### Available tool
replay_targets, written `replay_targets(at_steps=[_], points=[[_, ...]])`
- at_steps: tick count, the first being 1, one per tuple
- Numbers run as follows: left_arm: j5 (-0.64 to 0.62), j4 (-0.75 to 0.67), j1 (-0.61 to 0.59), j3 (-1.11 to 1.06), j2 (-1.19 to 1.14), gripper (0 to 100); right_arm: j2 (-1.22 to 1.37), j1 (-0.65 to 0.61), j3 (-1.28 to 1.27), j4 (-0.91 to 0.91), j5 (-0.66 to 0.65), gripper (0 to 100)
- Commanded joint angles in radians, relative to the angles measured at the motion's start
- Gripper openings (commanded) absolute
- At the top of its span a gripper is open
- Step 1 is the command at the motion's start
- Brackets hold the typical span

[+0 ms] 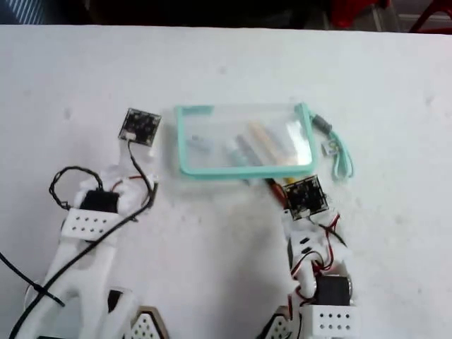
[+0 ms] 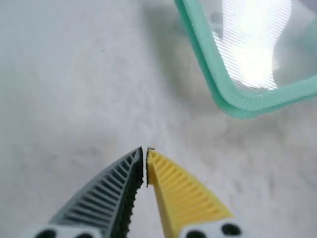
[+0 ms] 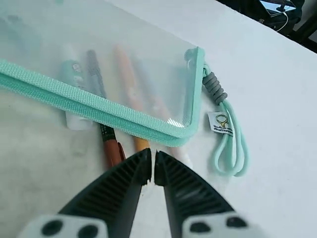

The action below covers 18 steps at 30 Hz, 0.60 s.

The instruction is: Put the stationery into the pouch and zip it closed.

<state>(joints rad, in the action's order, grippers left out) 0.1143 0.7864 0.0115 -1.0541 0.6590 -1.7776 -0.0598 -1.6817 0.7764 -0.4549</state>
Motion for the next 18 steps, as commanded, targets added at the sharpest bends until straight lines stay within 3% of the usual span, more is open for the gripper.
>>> replay_targets(at_steps=[1, 6, 12, 18], points=[[-0.014, -0.061, -0.01, 0.04, -0.004, 4, -0.002, -0.005, 0.014, 0.025, -0.012, 1.8], [-0.014, -0.175, -0.01, -0.029, -0.002, 4, -0.002, -0.005, 0.101, 0.105, 0.006, 1.8], [-0.014, -0.186, -0.01, -0.041, -0.002, 4, 0.004, 0.021, 0.209, 0.139, -0.005, 1.8], [-0.014, -0.19, -0.01, -0.041, -0.002, 4, 0.246, 0.005, 0.499, 0.197, -0.005, 1.8]])
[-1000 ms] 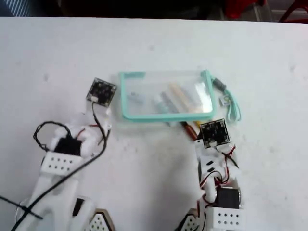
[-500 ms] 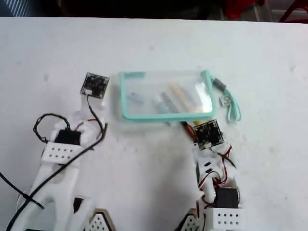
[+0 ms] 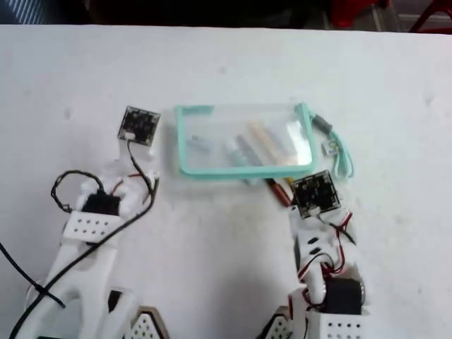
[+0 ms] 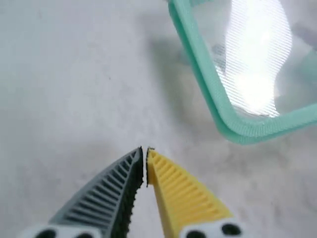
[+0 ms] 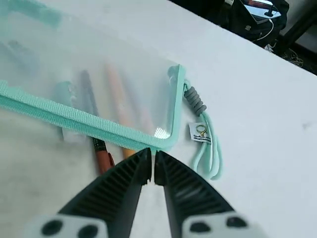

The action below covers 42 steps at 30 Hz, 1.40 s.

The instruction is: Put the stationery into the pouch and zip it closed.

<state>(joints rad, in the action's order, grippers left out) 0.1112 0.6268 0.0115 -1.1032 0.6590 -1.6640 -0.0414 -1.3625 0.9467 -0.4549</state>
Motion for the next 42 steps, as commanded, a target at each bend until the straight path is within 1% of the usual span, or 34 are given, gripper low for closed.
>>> replay_targets(at_steps=[1, 6, 9, 15, 17, 19, 21, 23, 25, 27, 32, 36, 39, 42], points=[[-0.011, -0.031, -0.01, 0.008, -0.002, 4, 0.203, -0.018, 0.238, 0.039, -0.005, 1.8], [-0.011, -0.031, -0.01, 0.008, -0.002, 4, 0.559, -0.021, 0.483, 0.062, -0.005, 1.8], [-0.011, -0.031, -0.01, 0.008, -0.002, 4, 0.727, -0.002, 0.62, 0.062, -0.005, 1.8], [-0.011, -0.032, -0.012, 0.006, -0.004, 4, 1.01, 0.127, 0.914, 0.084, -0.005, 2.3], [-0.011, -0.032, -0.012, 0.006, -0.004, 4, 1.106, 0.159, 0.99, 0.077, -0.005, 6.1], [-0.009, -0.032, -0.012, 0.006, -0.004, 4, 1.208, 0.177, 1.063, 0.076, -0.006, 12.4], [-0.009, -0.032, -0.012, 0.006, -0.004, 4, 1.325, 0.179, 1.146, 0.077, -0.011, 18.3], [-0.009, -0.032, -0.012, 0.006, -0.004, 4, 1.446, 0.177, 1.24, 0.087, -0.012, 20.9], [-0.009, -0.032, -0.012, 0.006, -0.004, 4, 1.569, 0.174, 1.349, 0.108, -0.023, 19.6], [-0.009, -0.032, -0.012, 0.006, -0.007, 4, 1.701, 0.173, 1.465, 0.15, -0.071, 17.9], [-0.006, -0.032, -0.012, 0.006, -0.008, 4, 2.022, 0.171, 1.771, 0.297, -0.167, 17.1], [-0.006, -0.032, -0.007, 0.006, -0.008, 4, 2.227, 0.145, 2.005, 0.417, -0.236, 17.0], [-0.008, -0.032, -0.001, 0.005, -0.01, 4, 2.358, 0.117, 2.157, 0.467, -0.244, 17.0], [-0.008, -0.032, 0.002, 0.005, -0.01, 4, 2.471, 0.104, 2.289, 0.476, -0.239, 17.0]])
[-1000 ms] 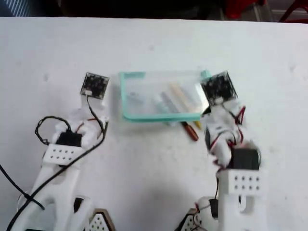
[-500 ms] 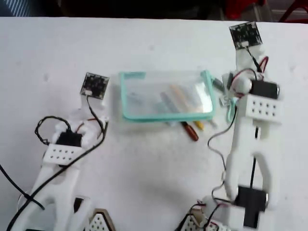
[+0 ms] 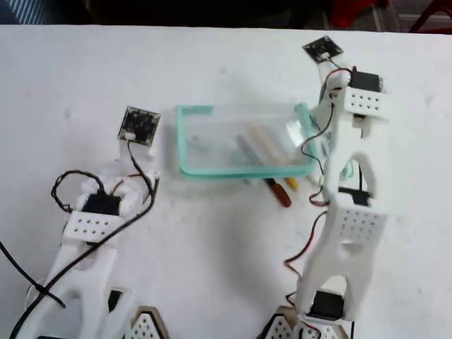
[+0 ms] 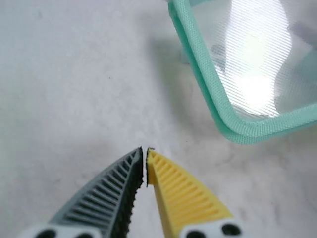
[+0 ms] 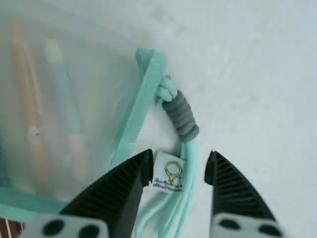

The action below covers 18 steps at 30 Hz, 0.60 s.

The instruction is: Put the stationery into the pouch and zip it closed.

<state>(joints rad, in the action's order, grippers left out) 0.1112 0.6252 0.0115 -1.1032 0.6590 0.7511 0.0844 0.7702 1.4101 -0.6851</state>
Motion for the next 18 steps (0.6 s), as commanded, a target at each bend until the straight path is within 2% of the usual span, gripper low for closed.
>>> replay_targets(at_steps=[1, 12, 18], points=[[-0.008, -0.031, 0.002, 0.005, -0.01, 4, 0.091, -0.027, 0.193, 0.013, -0.008, 17.0], [-0.008, -0.031, 0.004, 0.005, -0.01, 4, 0.378, 0.018, 0.528, 0.027, -0.014, 17.0], [-0.008, -0.031, 0.004, 0.005, -0.01, 4, 0.446, -0.001, 0.551, 0.028, -0.021, 17.0]])
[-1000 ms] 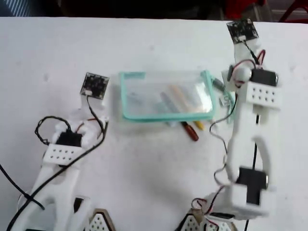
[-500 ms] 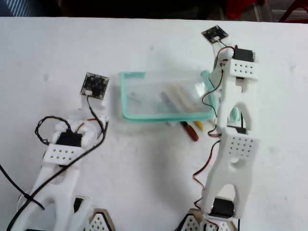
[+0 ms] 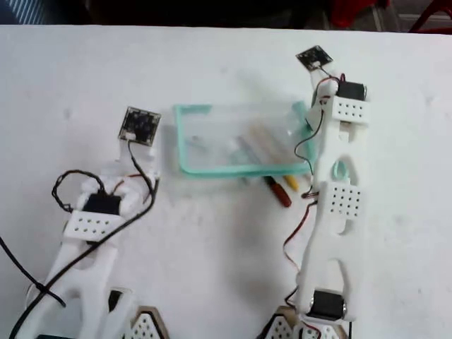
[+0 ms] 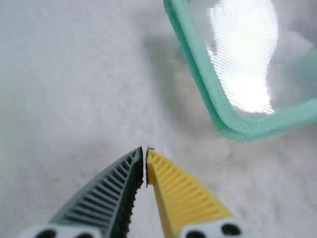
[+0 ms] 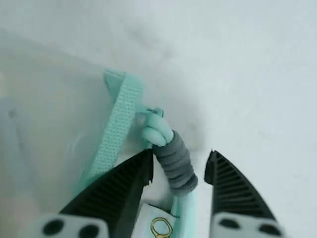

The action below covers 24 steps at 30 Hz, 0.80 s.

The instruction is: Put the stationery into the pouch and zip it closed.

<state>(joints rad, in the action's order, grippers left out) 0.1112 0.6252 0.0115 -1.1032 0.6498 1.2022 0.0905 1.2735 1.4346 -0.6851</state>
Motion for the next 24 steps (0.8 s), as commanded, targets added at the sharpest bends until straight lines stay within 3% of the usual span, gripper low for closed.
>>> replay_targets(at_steps=[1, 5, 8, 15, 24], points=[[-0.008, -0.031, 0.004, 0.005, -0.001, 4, 0.004, -0.012, 0.048, 0.002, -0.041, 17.0], [-0.008, -0.031, 0.004, 0.005, -0.001, 4, 0.047, -0.038, 0.048, 0.004, -0.118, 15.2], [-0.008, -0.031, 0.004, 0.005, -0.001, 4, 0.056, -0.036, 0.049, 0.002, -0.129, 1.6], [-0.008, -0.031, 0.004, 0.005, -0.001, 4, -0.03, -0.021, 0.049, 0.074, -0.124, 2.0], [-0.011, -0.025, -0.004, 0.005, 0.008, 4, -0.344, -0.073, 0.049, 0.249, -0.121, 1.7]])
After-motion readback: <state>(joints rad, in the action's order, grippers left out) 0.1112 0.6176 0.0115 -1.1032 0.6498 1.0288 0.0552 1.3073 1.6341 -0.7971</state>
